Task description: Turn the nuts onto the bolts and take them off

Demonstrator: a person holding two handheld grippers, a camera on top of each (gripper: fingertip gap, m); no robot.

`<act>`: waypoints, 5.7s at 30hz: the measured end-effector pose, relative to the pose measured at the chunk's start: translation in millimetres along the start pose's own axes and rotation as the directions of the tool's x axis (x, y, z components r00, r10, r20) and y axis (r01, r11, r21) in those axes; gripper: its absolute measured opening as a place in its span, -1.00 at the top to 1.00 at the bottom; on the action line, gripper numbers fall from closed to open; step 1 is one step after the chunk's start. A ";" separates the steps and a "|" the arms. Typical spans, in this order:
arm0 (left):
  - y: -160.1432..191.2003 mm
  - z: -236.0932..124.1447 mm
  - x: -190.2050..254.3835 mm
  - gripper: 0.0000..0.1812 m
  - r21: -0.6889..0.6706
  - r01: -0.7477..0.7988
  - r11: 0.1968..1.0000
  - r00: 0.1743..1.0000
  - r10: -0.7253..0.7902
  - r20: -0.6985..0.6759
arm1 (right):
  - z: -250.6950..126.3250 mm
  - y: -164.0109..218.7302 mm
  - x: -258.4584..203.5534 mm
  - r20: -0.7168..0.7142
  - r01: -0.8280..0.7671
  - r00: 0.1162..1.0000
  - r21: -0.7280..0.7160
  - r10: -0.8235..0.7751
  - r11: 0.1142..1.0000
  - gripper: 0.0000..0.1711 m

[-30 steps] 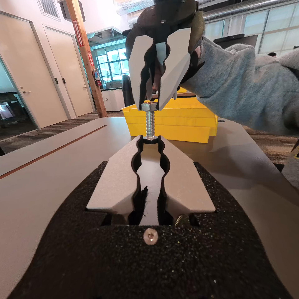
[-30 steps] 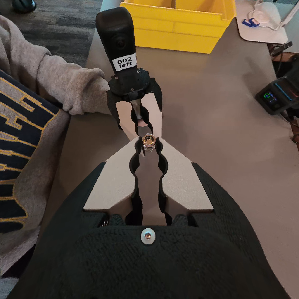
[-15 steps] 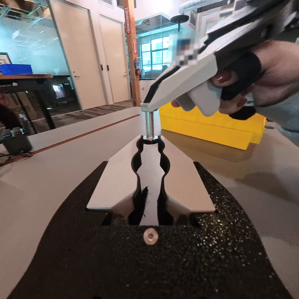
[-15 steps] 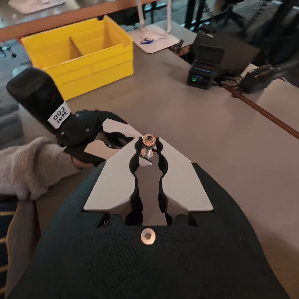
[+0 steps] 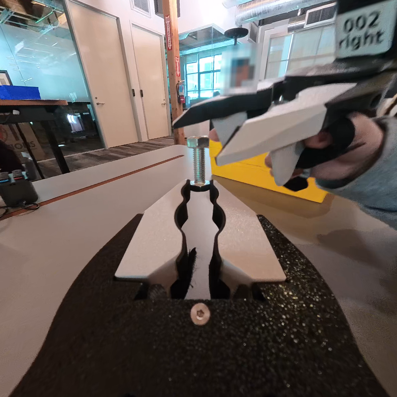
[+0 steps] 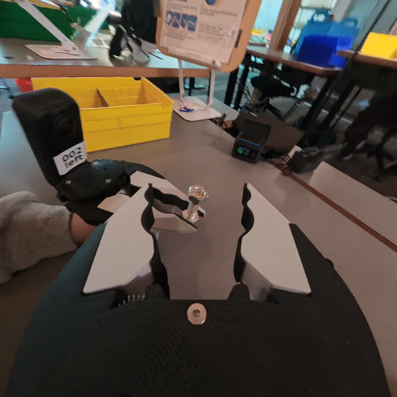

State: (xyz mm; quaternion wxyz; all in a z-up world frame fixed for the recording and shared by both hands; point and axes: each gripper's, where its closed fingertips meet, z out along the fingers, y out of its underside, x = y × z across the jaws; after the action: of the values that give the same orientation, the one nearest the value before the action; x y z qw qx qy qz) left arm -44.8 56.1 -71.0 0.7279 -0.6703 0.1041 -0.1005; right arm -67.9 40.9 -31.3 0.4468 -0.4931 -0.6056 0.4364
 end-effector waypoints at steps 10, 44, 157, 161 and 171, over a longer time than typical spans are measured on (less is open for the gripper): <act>-1.2 1.3 10.9 0.83 0.007 0.029 1.000 0.996 -0.028 -0.088 | 1.3 -3.6 -31.3 0.263 -0.129 0.961 0.136 0.090 0.982 0.02; -2.5 0.3 12.2 0.82 0.006 0.139 0.990 0.977 -0.136 -0.164 | -18.2 1.6 -13.5 0.272 -0.171 0.956 0.227 0.106 0.959 0.26; -14.3 -6.7 29.0 0.83 0.041 0.231 0.972 0.928 -0.208 -0.308 | -35.4 4.1 -11.0 0.405 -0.348 0.885 0.249 0.229 0.904 0.92; -19.9 -5.7 21.5 0.55 0.100 0.192 0.976 0.960 -0.165 -0.225 | -56.2 -10.2 -4.3 0.356 -0.353 0.899 0.247 0.254 0.903 0.92; -16.9 -7.0 -10.0 0.20 0.083 0.018 0.996 0.999 -0.022 0.041 | -253.7 104.2 155.1 -0.390 -0.323 0.917 -0.592 0.089 0.739 0.92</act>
State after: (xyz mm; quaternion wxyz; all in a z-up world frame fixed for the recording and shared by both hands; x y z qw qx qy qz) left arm -56.5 50.9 -54.6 0.7558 -0.6428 0.0780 -0.0979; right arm 182.4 230.2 -59.3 0.2943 -0.7480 -0.5734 0.1581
